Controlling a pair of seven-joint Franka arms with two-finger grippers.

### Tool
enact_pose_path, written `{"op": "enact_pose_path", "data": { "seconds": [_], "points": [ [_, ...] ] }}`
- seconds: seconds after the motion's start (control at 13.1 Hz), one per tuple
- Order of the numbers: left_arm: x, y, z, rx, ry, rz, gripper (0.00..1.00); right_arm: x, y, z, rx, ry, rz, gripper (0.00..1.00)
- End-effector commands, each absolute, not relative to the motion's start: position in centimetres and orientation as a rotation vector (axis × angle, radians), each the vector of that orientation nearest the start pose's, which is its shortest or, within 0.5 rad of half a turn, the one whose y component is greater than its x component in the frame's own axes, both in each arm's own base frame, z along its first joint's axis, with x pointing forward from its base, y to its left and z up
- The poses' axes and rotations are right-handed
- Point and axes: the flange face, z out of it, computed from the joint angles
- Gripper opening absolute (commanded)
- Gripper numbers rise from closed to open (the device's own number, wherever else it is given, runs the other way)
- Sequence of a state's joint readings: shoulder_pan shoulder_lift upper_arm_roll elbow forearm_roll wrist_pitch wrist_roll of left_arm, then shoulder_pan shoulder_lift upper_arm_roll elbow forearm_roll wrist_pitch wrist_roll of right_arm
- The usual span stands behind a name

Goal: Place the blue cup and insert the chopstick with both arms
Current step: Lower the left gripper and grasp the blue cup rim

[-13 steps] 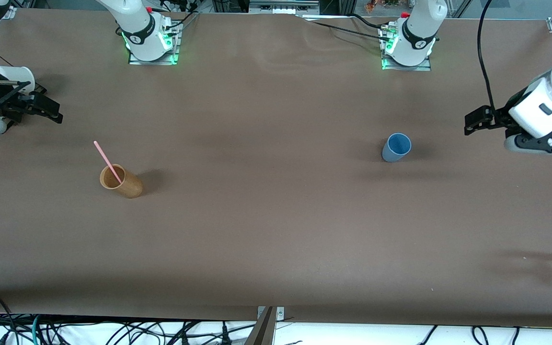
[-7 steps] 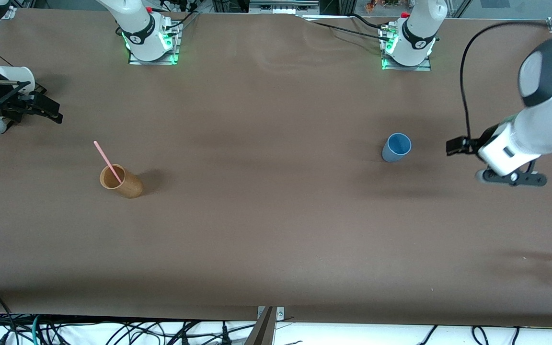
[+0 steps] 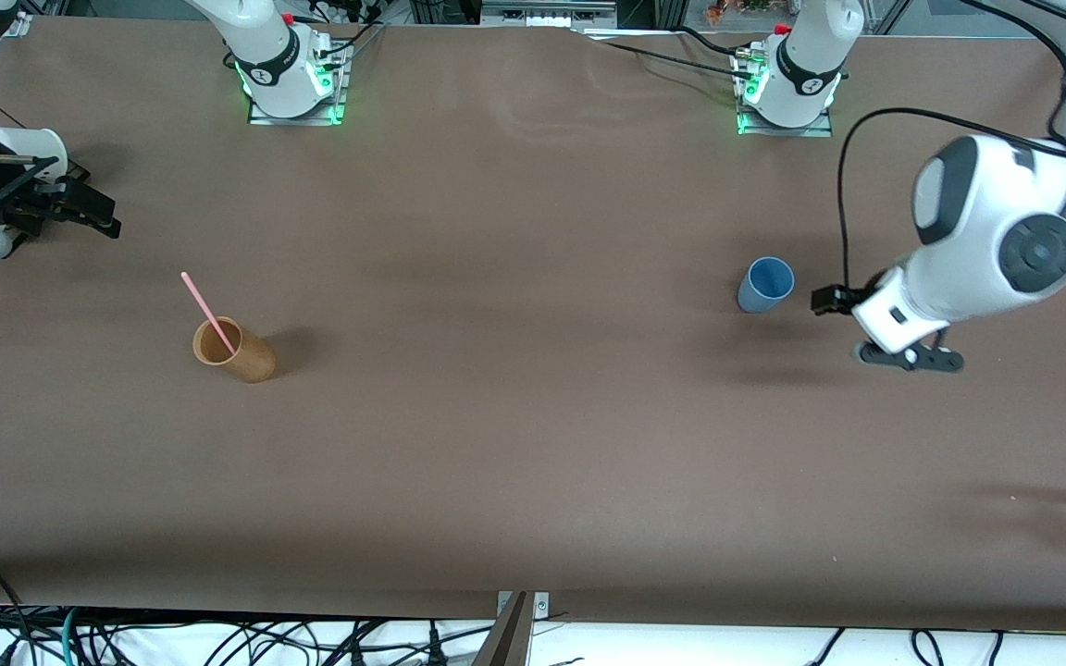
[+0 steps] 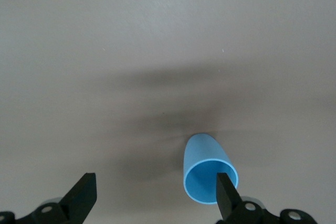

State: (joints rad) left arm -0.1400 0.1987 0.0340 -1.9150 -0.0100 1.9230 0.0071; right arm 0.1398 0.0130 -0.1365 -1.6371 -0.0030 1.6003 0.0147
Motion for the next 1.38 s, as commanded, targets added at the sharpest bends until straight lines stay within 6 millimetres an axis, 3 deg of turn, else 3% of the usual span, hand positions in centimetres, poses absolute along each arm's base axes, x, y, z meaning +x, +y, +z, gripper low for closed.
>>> {"op": "enact_pose_path", "data": {
  "seconds": [0.0, 0.15, 0.46, 0.84, 1.3],
  "points": [
    [52.0, -6.2, 36.8, -3.138, 0.181, 0.236, 1.0, 55.5, -0.1, 59.6, -3.155, -0.006, 0.061, 1.0],
    [49.6, -6.8, 34.8, -3.137, 0.201, 0.204, 1.0, 55.5, -0.1, 59.6, -3.155, -0.006, 0.063, 1.0],
    [47.5, -7.1, 31.3, -3.138, 0.212, 0.156, 1.0, 55.5, -0.1, 59.6, -3.155, -0.006, 0.06, 1.0],
    [47.7, -7.0, 28.5, -3.141, 0.206, 0.098, 1.0, 55.5, -0.1, 59.6, -3.155, -0.006, 0.063, 1.0],
    [46.3, -7.0, 25.0, -3.139, 0.208, 0.056, 0.99, 55.5, 0.0, 59.6, -3.155, -0.008, 0.061, 1.0]
  ]
}}
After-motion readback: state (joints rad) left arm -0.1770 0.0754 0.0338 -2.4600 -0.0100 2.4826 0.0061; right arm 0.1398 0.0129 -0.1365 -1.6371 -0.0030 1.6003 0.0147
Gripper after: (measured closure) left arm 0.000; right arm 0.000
